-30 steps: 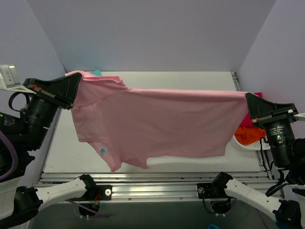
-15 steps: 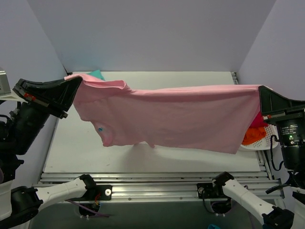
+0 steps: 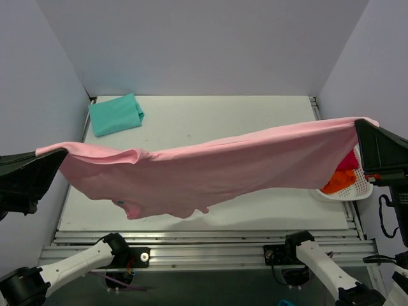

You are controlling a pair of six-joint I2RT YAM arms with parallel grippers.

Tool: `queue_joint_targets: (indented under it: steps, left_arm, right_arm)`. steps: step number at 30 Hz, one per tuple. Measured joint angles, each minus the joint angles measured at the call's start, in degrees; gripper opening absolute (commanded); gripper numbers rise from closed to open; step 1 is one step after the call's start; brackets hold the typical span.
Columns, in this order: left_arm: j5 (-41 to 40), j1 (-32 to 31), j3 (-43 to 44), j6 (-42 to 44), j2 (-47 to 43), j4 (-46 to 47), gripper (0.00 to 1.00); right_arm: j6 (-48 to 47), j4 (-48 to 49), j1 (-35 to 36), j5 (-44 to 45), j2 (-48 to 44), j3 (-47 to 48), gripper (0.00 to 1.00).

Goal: Fold and stack the t-shirts
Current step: Flatten the tshirt out

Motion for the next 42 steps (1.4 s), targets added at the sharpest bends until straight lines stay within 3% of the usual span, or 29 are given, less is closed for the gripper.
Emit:
queue_joint_targets:
  steps: [5,12,17,23,28,30,37,39,42]
  left_arm:
    - [6.45,4.39,-0.02,-2.14,-2.49,2.34,0.02]
    - [10.21,8.02,-2.71,-3.96,-3.65,4.15,0.02]
    - [5.55,8.02,-6.64,-4.02,-3.58,4.09,0.02]
    - [-5.57,8.02,-12.55,-3.67,0.35,4.04,0.02]
    - [-17.16,8.74,-14.88,-2.99,12.24,3.69,0.02]
    - [-18.36,11.23,-16.83,-2.86,17.40,4.37,0.02]
    - [-12.50,26.80,-28.00,-3.91,38.97,14.08,0.02]
    - [-10.23,29.99,-27.39,-3.72,48.89,18.69,0.02]
    - [-6.29,33.46,-18.12,-3.23,67.49,20.98,0.02]
  right_arm:
    - [1.07,-0.17,-6.84,-5.57,0.00,6.99,0.00]
    - [1.73,-2.05,-9.53,-6.67,-0.02,10.95,0.00]
    - [1.60,-2.75,-9.57,-4.85,0.81,4.81,0.00]
    - [1.51,1.38,-9.57,-0.42,8.00,-13.05,0.00]
    - [1.75,5.03,-9.57,3.21,17.57,-25.38,0.00]
    - [1.92,7.21,-9.57,4.59,20.65,-29.77,0.00]
    - [2.54,18.71,-9.03,11.89,34.56,-36.98,0.00]
    - [3.04,23.17,-9.01,13.40,41.33,-36.98,0.00]
    - [3.67,28.33,-8.61,15.02,52.70,-35.89,0.00]
